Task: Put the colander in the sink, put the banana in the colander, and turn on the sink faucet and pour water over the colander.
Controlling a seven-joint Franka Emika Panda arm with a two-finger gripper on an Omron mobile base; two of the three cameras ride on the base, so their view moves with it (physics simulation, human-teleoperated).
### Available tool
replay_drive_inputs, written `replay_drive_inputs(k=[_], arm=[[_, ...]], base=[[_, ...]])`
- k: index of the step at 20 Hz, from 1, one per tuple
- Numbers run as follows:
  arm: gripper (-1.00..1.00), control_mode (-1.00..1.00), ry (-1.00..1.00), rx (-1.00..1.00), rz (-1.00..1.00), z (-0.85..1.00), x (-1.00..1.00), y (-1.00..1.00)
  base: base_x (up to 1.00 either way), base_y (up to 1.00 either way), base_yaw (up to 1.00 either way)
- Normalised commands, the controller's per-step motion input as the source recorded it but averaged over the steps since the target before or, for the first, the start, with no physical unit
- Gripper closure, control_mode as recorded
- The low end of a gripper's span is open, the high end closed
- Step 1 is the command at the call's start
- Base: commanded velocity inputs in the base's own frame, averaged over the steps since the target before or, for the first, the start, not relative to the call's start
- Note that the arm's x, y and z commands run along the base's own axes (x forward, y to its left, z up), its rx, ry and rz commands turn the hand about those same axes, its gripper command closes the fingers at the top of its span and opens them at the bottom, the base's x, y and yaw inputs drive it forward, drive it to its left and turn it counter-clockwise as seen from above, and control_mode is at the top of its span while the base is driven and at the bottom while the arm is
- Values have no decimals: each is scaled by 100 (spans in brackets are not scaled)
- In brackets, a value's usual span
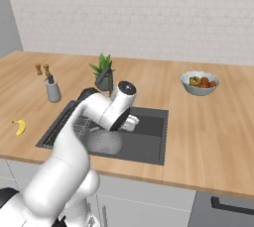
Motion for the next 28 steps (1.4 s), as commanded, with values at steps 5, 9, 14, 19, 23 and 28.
replay_drive_inputs(k=[5, 9, 14, 19, 23, 28], arm=[[-100, -100, 30, 13, -14, 69, -27, 58], [-100, -100, 27, 8, -17, 45, -19, 86], [-100, -100, 16, 0, -28, 10, -1, 100], [-100, -100, 9, 0, -39, 0, 0, 100], [-100, -100, 12, 0, -43, 0, 0, 100], [-100, -100, 16, 6, -48, 0, 0, 100]], base=[[0, 0, 0], [0, 0, 0], [0, 0, 0], [0, 0, 0], [0, 0, 0], [0, 0, 0]])
